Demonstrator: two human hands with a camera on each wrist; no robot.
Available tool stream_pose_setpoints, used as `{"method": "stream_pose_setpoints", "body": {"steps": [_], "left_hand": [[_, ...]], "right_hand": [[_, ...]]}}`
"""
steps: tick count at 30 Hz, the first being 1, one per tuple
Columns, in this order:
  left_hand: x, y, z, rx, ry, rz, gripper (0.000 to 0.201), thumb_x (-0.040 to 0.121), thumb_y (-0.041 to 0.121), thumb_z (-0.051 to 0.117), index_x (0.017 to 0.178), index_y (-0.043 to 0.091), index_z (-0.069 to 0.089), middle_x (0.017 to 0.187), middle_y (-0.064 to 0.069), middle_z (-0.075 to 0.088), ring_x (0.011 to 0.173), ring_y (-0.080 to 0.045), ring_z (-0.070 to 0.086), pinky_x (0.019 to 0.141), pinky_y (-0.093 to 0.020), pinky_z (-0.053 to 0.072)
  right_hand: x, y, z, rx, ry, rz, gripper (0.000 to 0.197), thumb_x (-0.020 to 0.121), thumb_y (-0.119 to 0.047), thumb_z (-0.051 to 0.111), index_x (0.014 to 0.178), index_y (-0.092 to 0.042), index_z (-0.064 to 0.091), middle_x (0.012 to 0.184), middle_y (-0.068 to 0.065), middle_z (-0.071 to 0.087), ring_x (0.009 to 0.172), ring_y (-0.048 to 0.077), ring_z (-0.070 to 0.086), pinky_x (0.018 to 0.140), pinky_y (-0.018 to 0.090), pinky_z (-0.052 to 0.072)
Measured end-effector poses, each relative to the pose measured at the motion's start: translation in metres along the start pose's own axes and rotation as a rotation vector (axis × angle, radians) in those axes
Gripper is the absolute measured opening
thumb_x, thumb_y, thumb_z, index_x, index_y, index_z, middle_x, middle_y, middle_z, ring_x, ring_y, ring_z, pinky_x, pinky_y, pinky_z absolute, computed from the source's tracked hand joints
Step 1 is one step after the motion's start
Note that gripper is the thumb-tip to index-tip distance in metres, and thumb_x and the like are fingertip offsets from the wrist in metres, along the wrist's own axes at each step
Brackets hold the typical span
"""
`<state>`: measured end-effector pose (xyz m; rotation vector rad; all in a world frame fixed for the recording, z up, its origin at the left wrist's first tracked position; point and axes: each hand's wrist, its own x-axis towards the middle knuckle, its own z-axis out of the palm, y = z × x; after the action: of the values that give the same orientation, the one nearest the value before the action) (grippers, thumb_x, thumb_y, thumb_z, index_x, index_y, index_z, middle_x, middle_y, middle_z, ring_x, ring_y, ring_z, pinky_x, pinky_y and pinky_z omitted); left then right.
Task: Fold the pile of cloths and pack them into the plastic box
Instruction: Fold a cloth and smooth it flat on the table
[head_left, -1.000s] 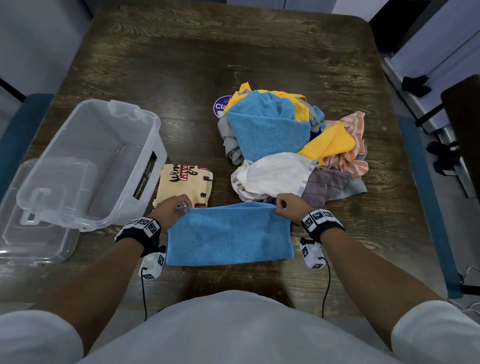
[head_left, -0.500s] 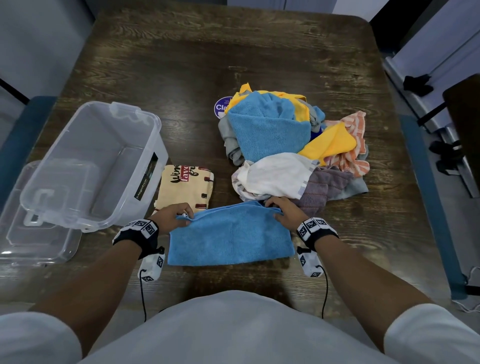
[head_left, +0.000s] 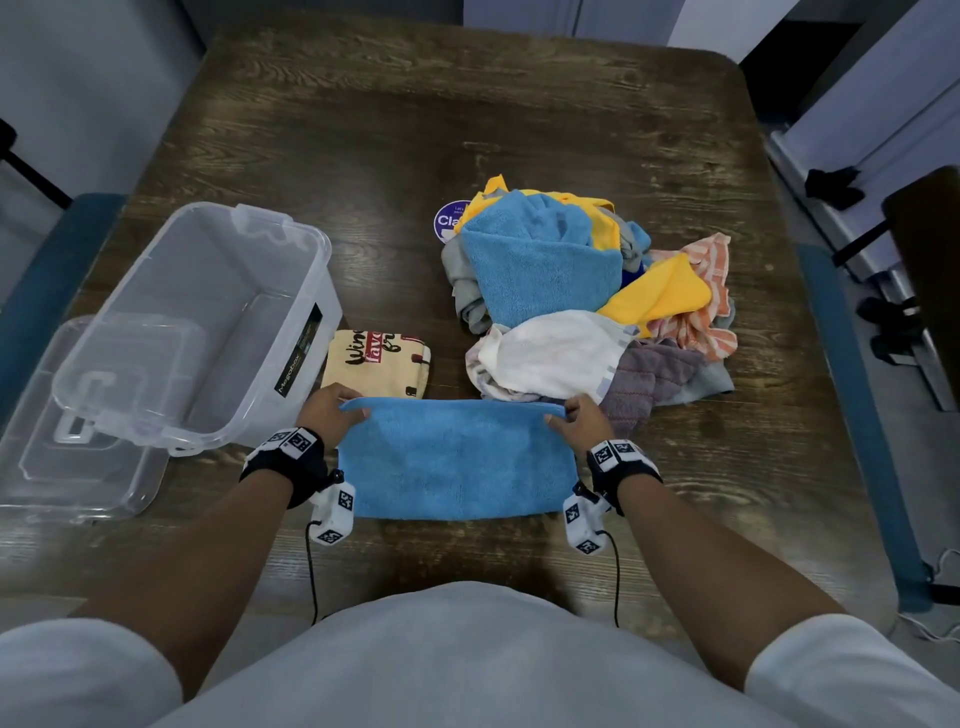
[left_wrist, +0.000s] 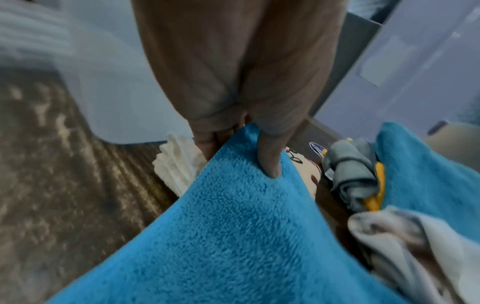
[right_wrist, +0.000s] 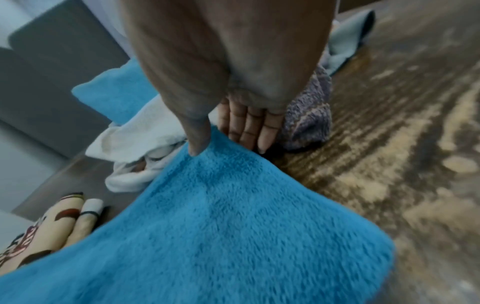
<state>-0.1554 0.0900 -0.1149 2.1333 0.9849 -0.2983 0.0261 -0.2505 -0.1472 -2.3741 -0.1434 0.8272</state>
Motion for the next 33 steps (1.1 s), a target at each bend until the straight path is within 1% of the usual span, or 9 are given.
{"method": "stream_pose_setpoints", "body": {"steps": [3,5,10,16,20,24,26,29,33], "left_hand": [[-0.002,-0.006,-0.001,-0.063,-0.078,-0.088,0.022,0.093,0.026,0.071,0.092,0.006,0.062,0.090,-0.007,0.060,0.083,-0.023,0.055,0.071,-0.030,0.041],[-0.004,-0.009,-0.001,-0.036,-0.113,-0.103,0.033,0.095,0.030,0.068,0.073,0.008,0.055,0.075,-0.006,0.057,0.073,-0.023,0.052,0.060,-0.029,0.037],[-0.011,0.002,0.011,-0.110,0.006,-0.039,0.026,0.100,0.031,0.057,0.100,0.006,0.050,0.088,-0.008,0.055,0.081,-0.026,0.052,0.068,-0.035,0.040],[-0.020,0.024,0.018,0.026,0.154,0.018,0.015,0.105,0.029,0.043,0.106,0.015,0.039,0.083,-0.013,0.054,0.078,-0.033,0.055,0.070,-0.043,0.046],[-0.025,0.029,0.015,0.175,0.154,0.116,0.016,0.106,0.030,0.039,0.110,0.014,0.038,0.080,-0.012,0.056,0.076,-0.034,0.057,0.075,-0.050,0.051],[-0.028,0.018,0.022,0.248,0.173,0.124,0.016,0.106,0.027,0.039,0.107,0.012,0.034,0.076,-0.007,0.054,0.077,-0.035,0.060,0.071,-0.045,0.047],[-0.026,0.010,0.023,0.330,0.161,0.079,0.015,0.104,0.020,0.043,0.113,0.009,0.039,0.087,-0.011,0.057,0.086,-0.038,0.061,0.072,-0.045,0.046],[-0.019,0.012,0.029,0.468,0.150,0.169,0.042,0.093,0.015,0.060,0.133,0.012,0.048,0.127,-0.017,0.053,0.117,-0.037,0.053,0.099,-0.049,0.040],[-0.023,0.070,0.045,0.188,-0.065,0.529,0.075,0.085,0.059,0.059,0.149,0.023,0.042,0.150,-0.007,0.046,0.140,-0.027,0.041,0.117,-0.048,0.029]], "right_hand": [[-0.004,0.007,0.011,-0.048,-0.071,0.049,0.028,0.100,-0.028,0.060,0.091,-0.002,0.059,0.076,0.009,0.059,0.066,0.021,0.055,0.058,0.036,0.046],[-0.006,0.010,0.016,-0.019,-0.026,0.025,0.029,0.102,-0.024,0.056,0.103,0.003,0.065,0.095,0.018,0.068,0.085,0.032,0.065,0.074,0.042,0.051],[-0.020,-0.003,0.015,0.130,0.080,0.055,0.038,0.108,-0.024,0.040,0.141,-0.005,0.042,0.127,0.017,0.057,0.113,0.037,0.057,0.085,0.038,0.043],[-0.025,0.004,0.008,-0.021,0.234,-0.008,0.025,0.109,-0.024,0.037,0.124,-0.005,0.040,0.068,0.010,0.044,0.057,0.025,0.045,0.054,0.035,0.032],[-0.027,0.016,0.000,-0.056,0.249,-0.059,0.019,0.108,-0.023,0.037,0.118,-0.007,0.041,0.063,0.007,0.039,0.054,0.024,0.041,0.053,0.033,0.026],[-0.028,0.007,-0.007,0.031,0.210,-0.062,0.021,0.108,-0.026,0.041,0.111,-0.006,0.044,0.075,0.009,0.045,0.070,0.028,0.049,0.057,0.035,0.029],[-0.027,-0.005,-0.012,0.048,0.185,-0.133,0.023,0.106,-0.028,0.046,0.099,-0.006,0.045,0.075,0.006,0.045,0.071,0.025,0.047,0.056,0.036,0.028],[-0.026,-0.028,-0.017,0.067,0.136,-0.267,0.025,0.103,-0.027,0.053,0.089,-0.006,0.052,0.074,0.006,0.051,0.067,0.017,0.046,0.059,0.035,0.032],[-0.030,-0.062,-0.019,0.076,0.051,-0.429,0.029,0.103,-0.025,0.055,0.080,-0.008,0.056,0.068,-0.002,0.052,0.062,0.010,0.046,0.061,0.032,0.035]]}}
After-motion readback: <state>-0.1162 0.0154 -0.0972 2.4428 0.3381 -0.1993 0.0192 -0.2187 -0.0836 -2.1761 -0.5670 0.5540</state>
